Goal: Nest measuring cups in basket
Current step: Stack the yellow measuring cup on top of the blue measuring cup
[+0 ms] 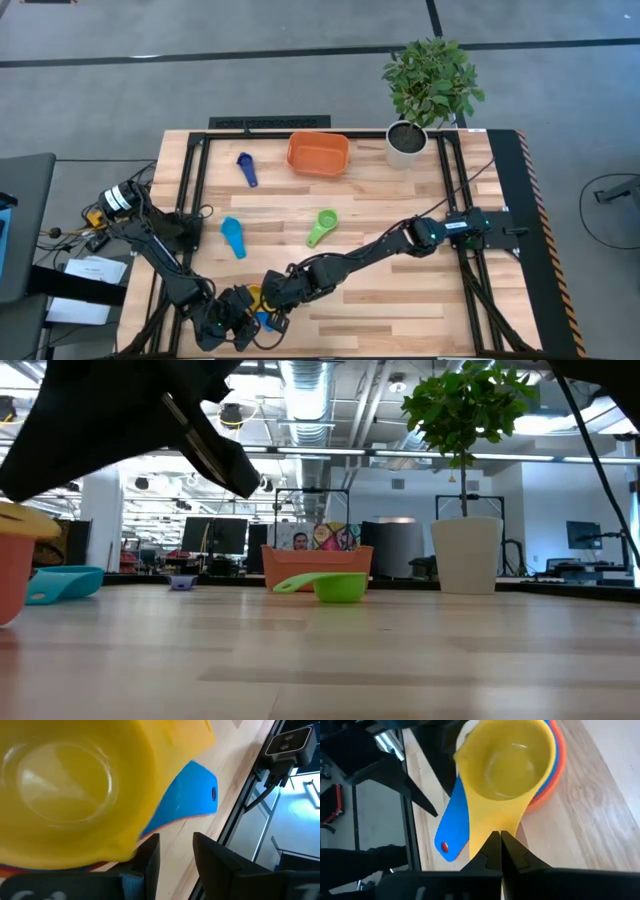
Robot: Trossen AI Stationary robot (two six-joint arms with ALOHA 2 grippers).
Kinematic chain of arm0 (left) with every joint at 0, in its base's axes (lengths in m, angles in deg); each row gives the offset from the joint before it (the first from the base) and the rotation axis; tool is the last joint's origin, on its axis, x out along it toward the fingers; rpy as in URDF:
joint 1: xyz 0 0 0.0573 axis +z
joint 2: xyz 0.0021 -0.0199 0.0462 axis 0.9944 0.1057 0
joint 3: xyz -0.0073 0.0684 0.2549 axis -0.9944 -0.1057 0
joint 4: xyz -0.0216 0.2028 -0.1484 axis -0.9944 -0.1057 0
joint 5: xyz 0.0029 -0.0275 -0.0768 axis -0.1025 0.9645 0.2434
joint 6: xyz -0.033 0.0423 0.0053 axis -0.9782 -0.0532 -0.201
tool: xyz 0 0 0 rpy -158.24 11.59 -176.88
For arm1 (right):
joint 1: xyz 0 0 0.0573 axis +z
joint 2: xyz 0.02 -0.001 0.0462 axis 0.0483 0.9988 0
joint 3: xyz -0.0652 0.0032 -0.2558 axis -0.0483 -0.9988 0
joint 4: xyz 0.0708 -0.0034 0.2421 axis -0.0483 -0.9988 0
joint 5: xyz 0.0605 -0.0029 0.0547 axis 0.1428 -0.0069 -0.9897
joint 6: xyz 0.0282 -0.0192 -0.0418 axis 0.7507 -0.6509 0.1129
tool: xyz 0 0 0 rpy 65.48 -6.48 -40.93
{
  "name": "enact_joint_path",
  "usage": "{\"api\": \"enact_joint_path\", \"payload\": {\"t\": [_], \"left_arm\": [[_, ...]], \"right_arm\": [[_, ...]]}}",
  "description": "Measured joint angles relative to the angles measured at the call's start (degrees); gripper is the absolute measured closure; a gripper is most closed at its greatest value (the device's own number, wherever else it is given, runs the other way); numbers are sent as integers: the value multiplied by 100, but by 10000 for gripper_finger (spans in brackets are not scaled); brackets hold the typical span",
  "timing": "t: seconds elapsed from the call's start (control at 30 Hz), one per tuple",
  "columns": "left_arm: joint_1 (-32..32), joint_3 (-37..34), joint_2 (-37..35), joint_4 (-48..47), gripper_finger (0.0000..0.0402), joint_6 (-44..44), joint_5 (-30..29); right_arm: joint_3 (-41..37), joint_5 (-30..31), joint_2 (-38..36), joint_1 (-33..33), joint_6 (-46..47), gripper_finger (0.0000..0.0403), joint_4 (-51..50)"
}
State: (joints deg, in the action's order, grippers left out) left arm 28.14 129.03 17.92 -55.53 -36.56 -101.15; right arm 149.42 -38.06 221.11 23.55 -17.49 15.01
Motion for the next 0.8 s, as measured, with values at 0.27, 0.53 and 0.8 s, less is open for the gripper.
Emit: {"api": "enact_joint_path", "payload": {"t": [0.27, 0.53, 0.8], "left_arm": [[0, 0, 0, -9, 297, 29, 6], [-1, 0, 0, -15, 297, 62, 4], [0, 0, 0, -93, 297, 62, -13]], "right_arm": [[137, 57, -23, -30, -88, 396, -3], [137, 202, 4, -32, 186, 393, -409], [36, 345, 2, -33, 357, 398, -636]]}}
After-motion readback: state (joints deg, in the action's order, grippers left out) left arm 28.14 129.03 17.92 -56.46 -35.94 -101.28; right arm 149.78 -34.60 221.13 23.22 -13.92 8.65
